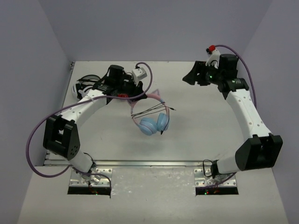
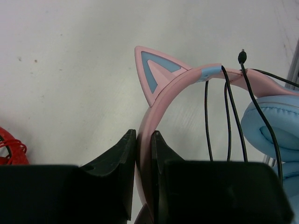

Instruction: Wrap the headphones

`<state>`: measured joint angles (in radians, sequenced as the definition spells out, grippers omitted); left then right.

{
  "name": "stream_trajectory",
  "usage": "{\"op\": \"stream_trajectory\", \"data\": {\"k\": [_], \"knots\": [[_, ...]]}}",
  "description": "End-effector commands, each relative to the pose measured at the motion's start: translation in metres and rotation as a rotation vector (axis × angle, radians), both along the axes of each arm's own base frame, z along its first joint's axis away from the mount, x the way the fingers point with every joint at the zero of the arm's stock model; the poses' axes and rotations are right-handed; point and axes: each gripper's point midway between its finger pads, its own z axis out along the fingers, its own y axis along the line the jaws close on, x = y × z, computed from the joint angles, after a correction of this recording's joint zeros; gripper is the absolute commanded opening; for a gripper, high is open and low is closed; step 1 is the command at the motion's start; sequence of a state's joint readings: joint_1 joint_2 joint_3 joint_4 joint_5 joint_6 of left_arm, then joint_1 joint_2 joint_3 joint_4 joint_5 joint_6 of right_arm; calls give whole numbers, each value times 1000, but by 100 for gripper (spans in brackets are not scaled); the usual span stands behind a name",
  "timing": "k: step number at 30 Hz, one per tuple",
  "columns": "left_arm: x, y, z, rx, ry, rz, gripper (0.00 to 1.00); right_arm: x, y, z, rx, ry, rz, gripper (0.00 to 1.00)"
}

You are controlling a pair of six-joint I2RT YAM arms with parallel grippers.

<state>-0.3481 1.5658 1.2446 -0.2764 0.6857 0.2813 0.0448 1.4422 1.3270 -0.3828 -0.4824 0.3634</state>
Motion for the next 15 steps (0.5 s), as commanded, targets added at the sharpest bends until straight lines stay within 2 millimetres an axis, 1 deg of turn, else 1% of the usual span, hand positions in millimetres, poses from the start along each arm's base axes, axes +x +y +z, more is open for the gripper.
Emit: {"op": "stream_trajectory", "data": {"k": [1, 2, 4, 5, 8, 9, 12, 13, 14, 15], "knots": [[-21, -11, 25, -56, -53, -184, 0, -27, 49, 5, -8, 0, 151, 70], [-27, -15, 27, -80, -51, -227, 0, -38, 72, 1, -31, 15, 201, 70], [-31, -17, 24, -85, -45, -257, 0, -44, 85, -5, -64, 23, 214, 68], [-33, -18, 24, -88, -40, -273, 0, -49, 95, -8, -74, 29, 229, 68], [-43, -19, 20, -86, -50, -343, 1, -56, 103, -17, -87, 52, 217, 65], [-47, -17, 16, -80, -55, -354, 0, -59, 106, -18, -84, 56, 219, 65], [-53, -13, 11, -55, -131, -396, 0, -71, 116, -30, -78, 69, 236, 64], [-53, -10, 1, -26, -149, -404, 0, -77, 121, -37, -68, 79, 253, 64], [-53, -8, -4, -14, -155, -408, 1, -80, 122, -42, -67, 89, 257, 64], [-53, -6, -13, 9, -155, -416, 0, -84, 119, -52, -77, 106, 251, 64]]}}
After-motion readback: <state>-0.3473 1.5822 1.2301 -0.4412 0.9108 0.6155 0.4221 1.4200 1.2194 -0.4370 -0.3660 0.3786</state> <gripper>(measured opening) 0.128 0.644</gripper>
